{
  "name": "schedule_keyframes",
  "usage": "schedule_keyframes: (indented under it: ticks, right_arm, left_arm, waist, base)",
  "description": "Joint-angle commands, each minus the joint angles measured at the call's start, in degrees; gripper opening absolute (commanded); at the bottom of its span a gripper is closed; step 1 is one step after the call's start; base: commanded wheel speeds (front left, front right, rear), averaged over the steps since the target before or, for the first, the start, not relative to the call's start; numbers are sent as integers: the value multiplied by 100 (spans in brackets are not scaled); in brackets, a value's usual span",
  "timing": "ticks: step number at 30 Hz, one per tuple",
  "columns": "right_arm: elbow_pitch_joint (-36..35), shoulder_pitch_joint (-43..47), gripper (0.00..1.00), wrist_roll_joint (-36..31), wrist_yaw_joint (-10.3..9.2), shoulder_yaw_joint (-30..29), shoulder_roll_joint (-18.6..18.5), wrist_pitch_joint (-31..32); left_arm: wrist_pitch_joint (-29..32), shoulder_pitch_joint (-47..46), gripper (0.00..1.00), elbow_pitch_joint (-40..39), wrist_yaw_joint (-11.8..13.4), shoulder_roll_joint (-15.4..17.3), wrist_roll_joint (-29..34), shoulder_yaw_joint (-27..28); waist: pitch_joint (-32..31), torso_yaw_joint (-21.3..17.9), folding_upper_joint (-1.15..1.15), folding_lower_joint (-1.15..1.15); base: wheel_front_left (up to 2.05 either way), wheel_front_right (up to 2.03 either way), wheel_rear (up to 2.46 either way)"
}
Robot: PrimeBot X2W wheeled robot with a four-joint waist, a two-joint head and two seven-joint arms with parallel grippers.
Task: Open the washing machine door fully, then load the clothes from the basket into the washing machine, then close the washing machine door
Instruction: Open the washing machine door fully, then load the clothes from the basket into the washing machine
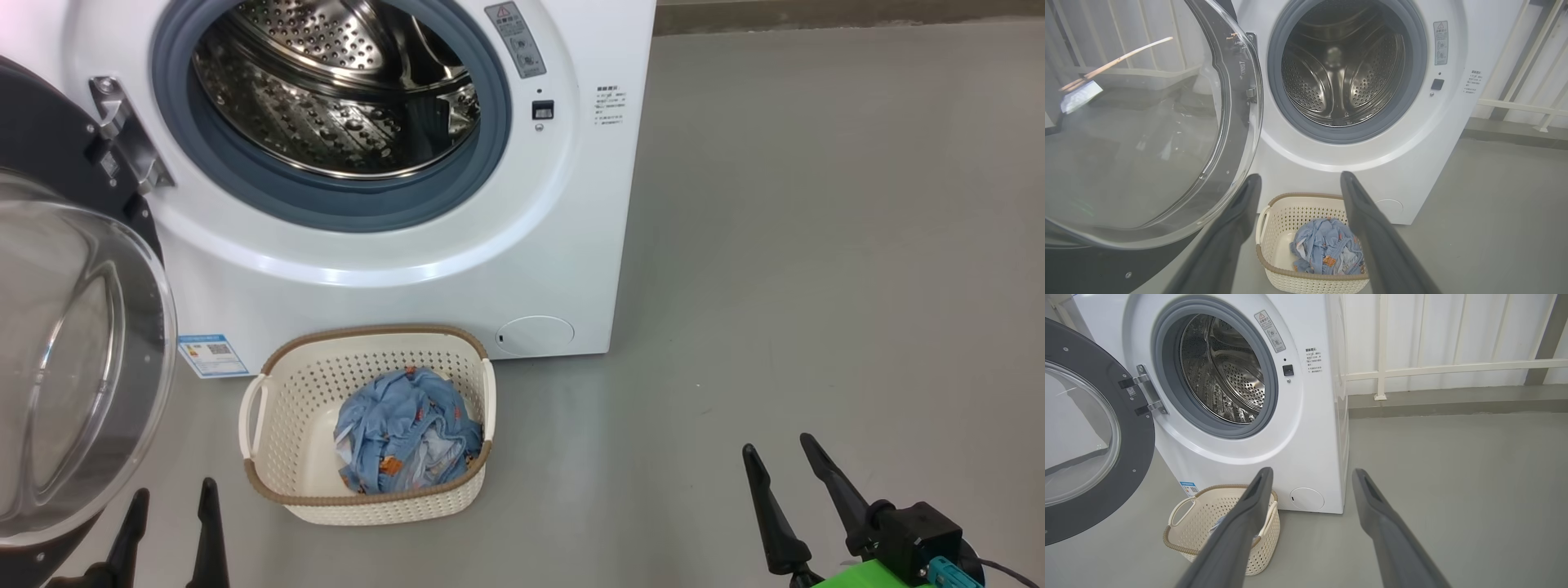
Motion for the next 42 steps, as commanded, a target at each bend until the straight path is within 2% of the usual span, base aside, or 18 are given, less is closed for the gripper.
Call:
schedule_keyframes:
  ticks: [1, 26, 42]
  right_arm:
    - [-156, -112, 100, -28, 17, 110, -19, -44]
    - [22, -169, 100, -138, 17, -179, -19, -44]
    - [107, -184, 100, -124, 17, -167, -19, -44]
  left_arm:
    - [-37, -73, 100, -98, -13, 132, 11, 151]
    - [-37, -33, 100, -2, -13, 153, -30, 14]
    - [-37, -71, 100, -35, -13, 169, -15, 45]
  waist:
    - [-8, 17, 0, 0]
    - [-76, 97, 0, 0]
    - [-112, 97, 0, 0]
  base:
    - [0, 0, 0]
    - [0, 0, 0]
    - [0, 0, 0]
